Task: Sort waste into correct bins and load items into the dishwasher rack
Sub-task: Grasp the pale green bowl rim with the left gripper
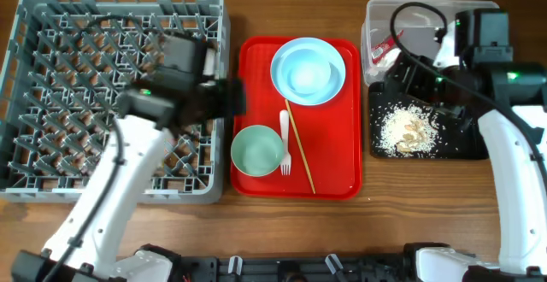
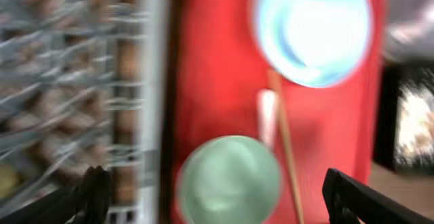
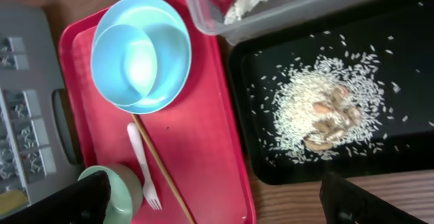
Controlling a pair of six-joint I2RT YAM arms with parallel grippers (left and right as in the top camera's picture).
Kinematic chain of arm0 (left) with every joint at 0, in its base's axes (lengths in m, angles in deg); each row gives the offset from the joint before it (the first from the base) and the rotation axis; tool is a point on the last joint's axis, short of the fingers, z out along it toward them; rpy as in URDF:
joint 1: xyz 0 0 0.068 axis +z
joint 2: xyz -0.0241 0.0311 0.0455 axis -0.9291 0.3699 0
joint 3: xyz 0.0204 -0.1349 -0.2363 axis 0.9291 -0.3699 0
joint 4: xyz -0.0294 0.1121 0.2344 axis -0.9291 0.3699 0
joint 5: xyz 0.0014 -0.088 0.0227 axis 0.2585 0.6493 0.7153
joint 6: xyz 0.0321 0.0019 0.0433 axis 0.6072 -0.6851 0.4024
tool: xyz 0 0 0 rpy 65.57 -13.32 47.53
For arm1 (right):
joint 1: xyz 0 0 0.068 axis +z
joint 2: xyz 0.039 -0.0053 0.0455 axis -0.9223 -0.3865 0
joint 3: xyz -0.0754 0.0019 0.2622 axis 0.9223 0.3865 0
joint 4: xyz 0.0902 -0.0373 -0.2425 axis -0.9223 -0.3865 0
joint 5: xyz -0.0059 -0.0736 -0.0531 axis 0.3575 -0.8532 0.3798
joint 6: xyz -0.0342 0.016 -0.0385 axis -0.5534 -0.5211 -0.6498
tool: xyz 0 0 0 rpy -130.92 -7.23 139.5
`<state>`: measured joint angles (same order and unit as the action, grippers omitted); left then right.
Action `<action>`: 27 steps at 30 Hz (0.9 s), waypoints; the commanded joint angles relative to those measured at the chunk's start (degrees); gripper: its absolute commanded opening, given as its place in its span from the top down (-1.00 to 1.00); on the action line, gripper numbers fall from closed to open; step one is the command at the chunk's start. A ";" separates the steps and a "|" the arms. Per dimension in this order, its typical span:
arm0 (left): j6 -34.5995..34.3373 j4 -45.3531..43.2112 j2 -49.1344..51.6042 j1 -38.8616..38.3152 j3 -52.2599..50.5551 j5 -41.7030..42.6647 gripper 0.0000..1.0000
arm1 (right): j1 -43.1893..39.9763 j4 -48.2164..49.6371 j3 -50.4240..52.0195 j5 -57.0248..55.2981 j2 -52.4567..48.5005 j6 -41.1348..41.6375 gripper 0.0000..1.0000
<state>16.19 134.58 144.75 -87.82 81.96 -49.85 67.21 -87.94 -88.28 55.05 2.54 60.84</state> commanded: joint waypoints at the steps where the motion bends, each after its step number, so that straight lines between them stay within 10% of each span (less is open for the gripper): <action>1: 0.90 -4.09 4.46 -13.18 0.50 0.94 -0.91 | -0.63 -0.50 -0.26 1.09 0.68 -0.37 -0.99; 11: 0.68 -3.96 27.15 -23.54 0.50 -1.42 0.17 | -0.63 -1.42 -0.26 0.70 0.63 -0.35 -0.99; 15: 0.70 -3.58 27.41 -23.43 0.52 -3.19 0.91 | -0.63 -1.75 -0.26 0.68 0.66 -0.37 -1.00; 21: 1.66 3.43 19.98 -16.65 11.06 -5.66 0.92 | -0.63 -1.95 -0.26 0.68 0.63 -0.37 -0.99; 27: 16.00 7.32 8.41 1.05 19.08 15.52 0.92 | -0.63 -1.92 -0.26 0.68 0.63 -0.39 -0.99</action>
<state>24.49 140.90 155.88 -93.85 100.45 -46.28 66.73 -89.86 -88.28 55.64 2.56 60.84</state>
